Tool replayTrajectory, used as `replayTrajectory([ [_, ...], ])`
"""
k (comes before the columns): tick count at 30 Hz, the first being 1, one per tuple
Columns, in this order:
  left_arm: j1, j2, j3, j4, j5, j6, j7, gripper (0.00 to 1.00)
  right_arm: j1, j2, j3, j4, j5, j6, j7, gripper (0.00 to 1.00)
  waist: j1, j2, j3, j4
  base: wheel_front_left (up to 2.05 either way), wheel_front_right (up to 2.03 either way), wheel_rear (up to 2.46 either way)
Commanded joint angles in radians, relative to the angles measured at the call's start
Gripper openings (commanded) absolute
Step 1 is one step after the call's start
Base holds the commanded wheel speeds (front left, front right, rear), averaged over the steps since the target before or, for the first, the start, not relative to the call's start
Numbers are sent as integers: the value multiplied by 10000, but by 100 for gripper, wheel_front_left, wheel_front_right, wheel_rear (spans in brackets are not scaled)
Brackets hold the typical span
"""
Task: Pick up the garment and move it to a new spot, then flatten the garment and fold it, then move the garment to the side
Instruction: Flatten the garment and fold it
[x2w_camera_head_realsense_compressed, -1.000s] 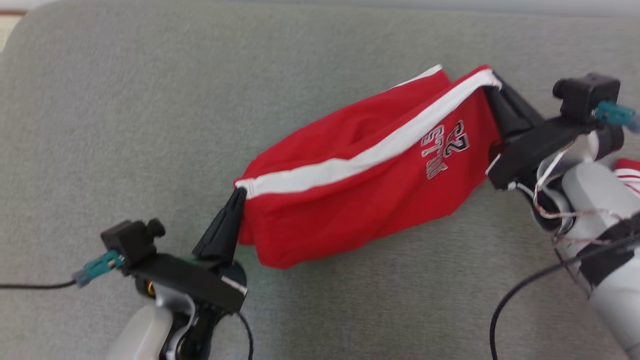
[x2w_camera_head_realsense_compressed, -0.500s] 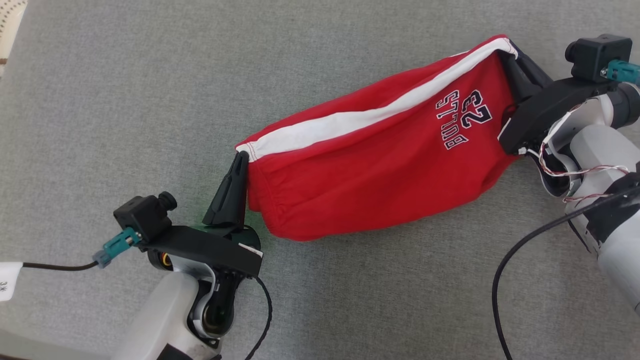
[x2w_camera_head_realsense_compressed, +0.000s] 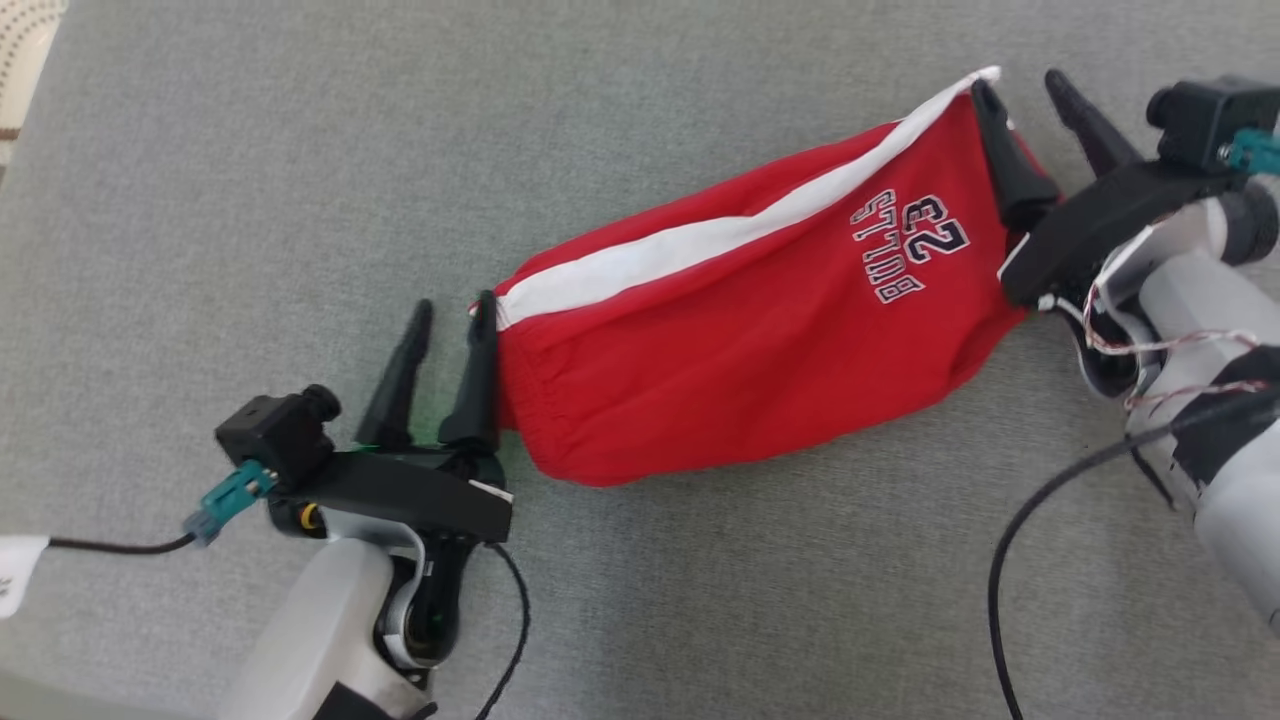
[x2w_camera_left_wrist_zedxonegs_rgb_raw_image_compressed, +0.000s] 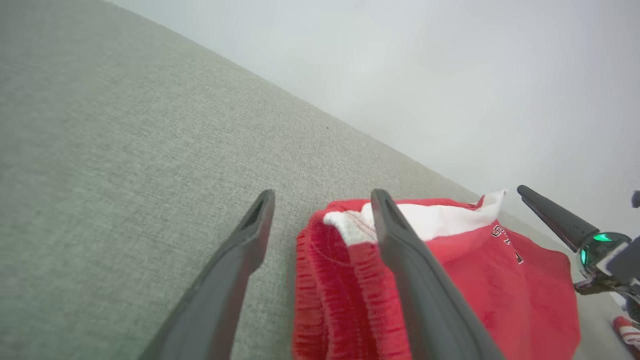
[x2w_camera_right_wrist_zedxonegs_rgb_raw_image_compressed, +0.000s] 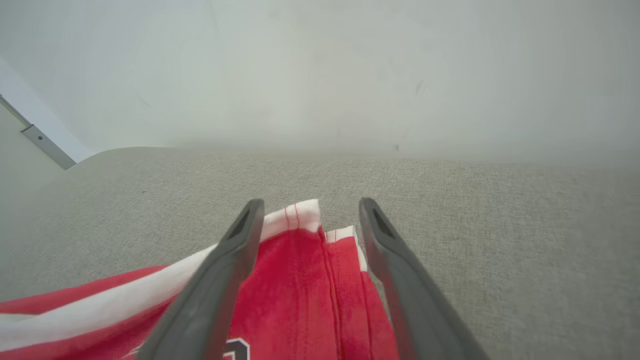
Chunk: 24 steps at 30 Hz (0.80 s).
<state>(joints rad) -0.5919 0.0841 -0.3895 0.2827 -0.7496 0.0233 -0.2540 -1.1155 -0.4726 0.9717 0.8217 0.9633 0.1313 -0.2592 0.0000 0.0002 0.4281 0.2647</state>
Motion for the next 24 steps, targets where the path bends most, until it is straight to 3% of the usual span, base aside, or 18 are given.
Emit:
replayTrajectory([
  [1, 347, 141, 243, -202, 555, 297, -86, 100, 302, -37, -377, -233, -170, -11, -72, 100, 0, -2, -274, -304, 0, 0, 0],
  [7, 1421, 2, 1427, -1610, 2287, 936, -88, 100, 1956, 139, -3153, -1817, -1887, -10, -65, 100, 0, -2, -667, -783, 0, 0, 0],
  [8, 1421, 2, 1427, -1610, 2287, 936, -88, 100, 1956, 139, -3153, -1817, -1887, -10, -65, 100, 0, -2, -667, -783, 0, 0, 0],
  [13, 2226, 53, 1799, -2068, 3626, 1102, -90, 100, 3918, 613, -5036, -3429, -3721, -10, -70, 100, 0, -2, -1050, -1123, 0, 0, 0],
  [24, 3509, 430, 1782, -2246, 5362, 1367, -91, 100, 7490, 1545, -6601, -5722, -6393, -11, -70, 100, 0, -2, -2007, -1541, 0, 0, 0],
])
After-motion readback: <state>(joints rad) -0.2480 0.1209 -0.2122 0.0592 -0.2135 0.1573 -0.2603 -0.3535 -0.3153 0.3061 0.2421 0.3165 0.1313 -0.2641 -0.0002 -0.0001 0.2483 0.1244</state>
